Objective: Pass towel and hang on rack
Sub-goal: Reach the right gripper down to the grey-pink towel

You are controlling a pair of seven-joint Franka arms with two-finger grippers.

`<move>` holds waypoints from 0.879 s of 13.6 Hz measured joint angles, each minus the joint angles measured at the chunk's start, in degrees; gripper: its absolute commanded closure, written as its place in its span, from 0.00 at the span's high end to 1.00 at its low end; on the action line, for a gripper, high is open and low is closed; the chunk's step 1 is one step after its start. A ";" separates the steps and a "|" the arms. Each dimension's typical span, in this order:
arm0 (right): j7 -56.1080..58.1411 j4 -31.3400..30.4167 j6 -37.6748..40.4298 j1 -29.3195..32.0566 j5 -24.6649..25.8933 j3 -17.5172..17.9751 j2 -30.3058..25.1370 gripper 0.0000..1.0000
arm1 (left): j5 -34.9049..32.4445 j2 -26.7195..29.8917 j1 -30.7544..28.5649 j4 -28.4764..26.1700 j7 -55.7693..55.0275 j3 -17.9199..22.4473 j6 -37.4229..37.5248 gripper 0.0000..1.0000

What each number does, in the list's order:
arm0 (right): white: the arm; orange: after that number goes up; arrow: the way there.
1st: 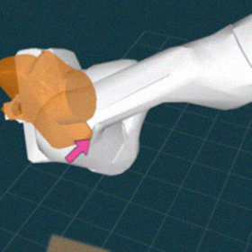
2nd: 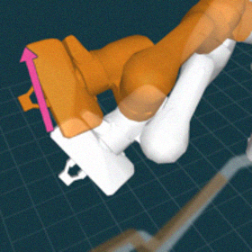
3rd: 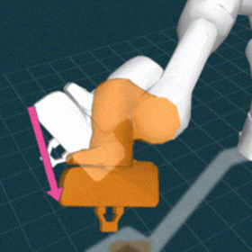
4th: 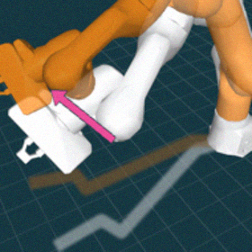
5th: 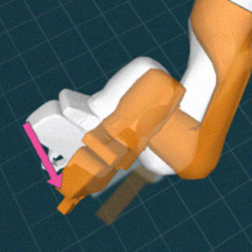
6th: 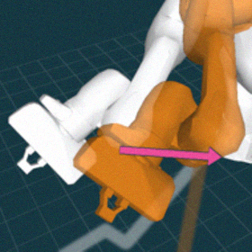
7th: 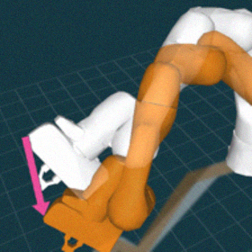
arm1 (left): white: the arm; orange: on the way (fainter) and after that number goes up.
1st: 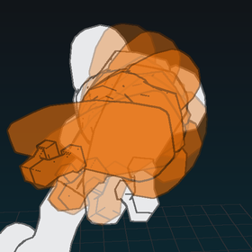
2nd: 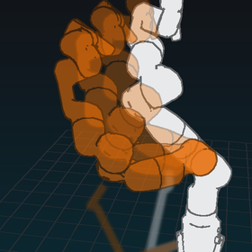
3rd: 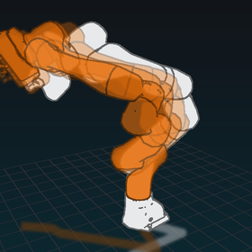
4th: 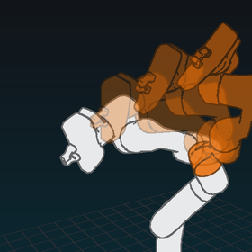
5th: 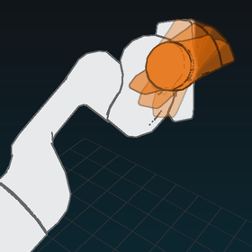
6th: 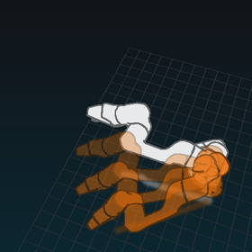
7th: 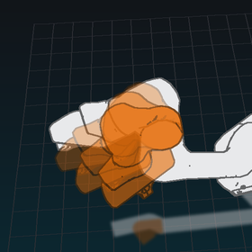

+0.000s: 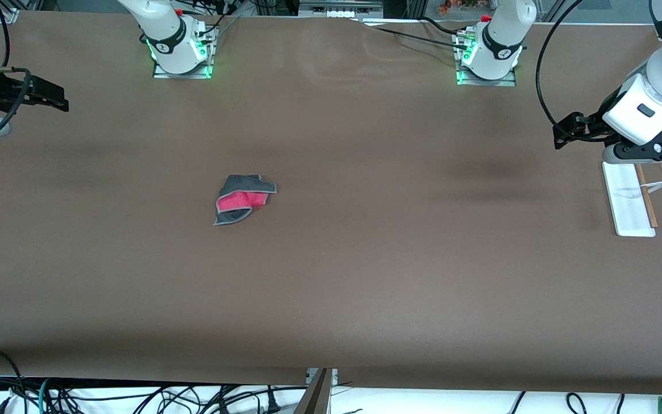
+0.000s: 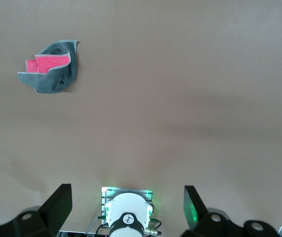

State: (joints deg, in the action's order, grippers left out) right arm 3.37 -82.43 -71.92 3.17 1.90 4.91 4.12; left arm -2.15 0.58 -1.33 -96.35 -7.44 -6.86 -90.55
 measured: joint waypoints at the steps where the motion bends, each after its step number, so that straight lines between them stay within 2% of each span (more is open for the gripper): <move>1: 0.00 0.00 -0.03 0.00 0.00 0.00 0.00 1.00 | 0.00 0.00 0.00 0.03 0.00 0.00 -0.06 1.00; 9: 0.01 0.77 -0.87 -0.06 -0.51 0.13 1.79 1.00 | 0.00 0.00 -0.02 0.25 0.00 0.07 -0.35 1.00; 12: 0.14 0.74 -0.91 -1.76 -1.35 0.60 4.27 1.00 | 0.00 0.00 -0.01 0.26 0.00 0.06 -0.35 1.00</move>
State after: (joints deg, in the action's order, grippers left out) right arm 3.51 -81.70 -72.83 1.41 0.55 5.51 8.39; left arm -2.15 0.58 -1.34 -96.09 -7.44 -6.81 -90.90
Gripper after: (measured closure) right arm 0.000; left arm 0.000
